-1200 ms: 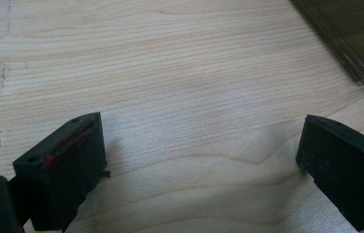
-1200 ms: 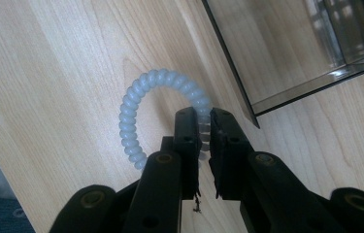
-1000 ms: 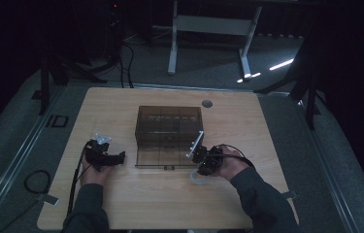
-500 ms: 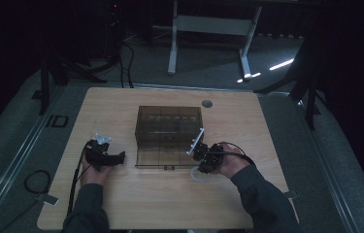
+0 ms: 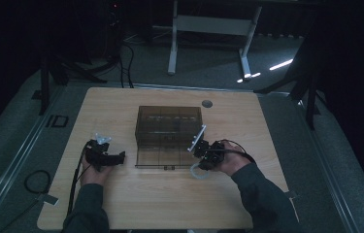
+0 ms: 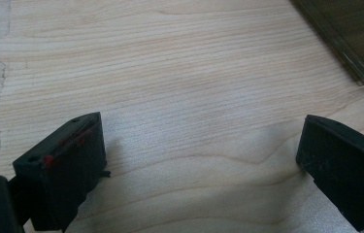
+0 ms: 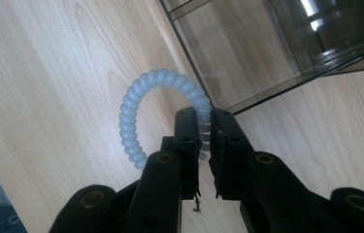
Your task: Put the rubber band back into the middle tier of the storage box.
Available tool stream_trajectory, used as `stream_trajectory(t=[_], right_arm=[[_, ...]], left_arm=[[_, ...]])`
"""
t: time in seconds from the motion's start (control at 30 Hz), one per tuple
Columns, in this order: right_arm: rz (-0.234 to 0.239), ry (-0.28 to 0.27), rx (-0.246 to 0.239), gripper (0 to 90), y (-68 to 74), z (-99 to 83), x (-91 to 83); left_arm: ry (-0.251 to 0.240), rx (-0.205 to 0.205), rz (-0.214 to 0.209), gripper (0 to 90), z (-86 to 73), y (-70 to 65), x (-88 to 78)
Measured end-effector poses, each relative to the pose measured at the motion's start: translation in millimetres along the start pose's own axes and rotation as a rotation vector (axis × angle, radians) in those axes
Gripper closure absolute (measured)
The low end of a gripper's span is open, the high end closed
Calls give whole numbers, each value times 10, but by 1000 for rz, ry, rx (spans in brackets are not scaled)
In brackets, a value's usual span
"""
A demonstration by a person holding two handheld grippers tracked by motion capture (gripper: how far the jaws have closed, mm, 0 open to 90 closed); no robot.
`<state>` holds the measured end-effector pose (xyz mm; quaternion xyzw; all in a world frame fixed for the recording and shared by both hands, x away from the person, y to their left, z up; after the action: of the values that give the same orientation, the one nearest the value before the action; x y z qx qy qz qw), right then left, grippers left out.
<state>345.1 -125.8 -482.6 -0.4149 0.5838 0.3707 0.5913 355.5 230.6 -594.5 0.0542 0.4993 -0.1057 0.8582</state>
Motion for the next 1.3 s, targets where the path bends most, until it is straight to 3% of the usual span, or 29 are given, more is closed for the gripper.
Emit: stream_trajectory(t=[1.3], right_arm=[[-9, -66, 71, 819, -159, 89, -50]], left_arm=[[2, 0, -1, 36, 0, 0, -2]])
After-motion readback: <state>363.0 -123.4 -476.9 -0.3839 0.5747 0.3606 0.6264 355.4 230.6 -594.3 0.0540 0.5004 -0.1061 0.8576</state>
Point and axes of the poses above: each handheld gripper's, and its own axes: x roughly forward along the jaws, z roughly out of its top, y roughly to its left, the point moved 2 cm from there along x, roughly forward along the jaws, and after that the axes turned 14 degrees about y, right-handed, at the moved point
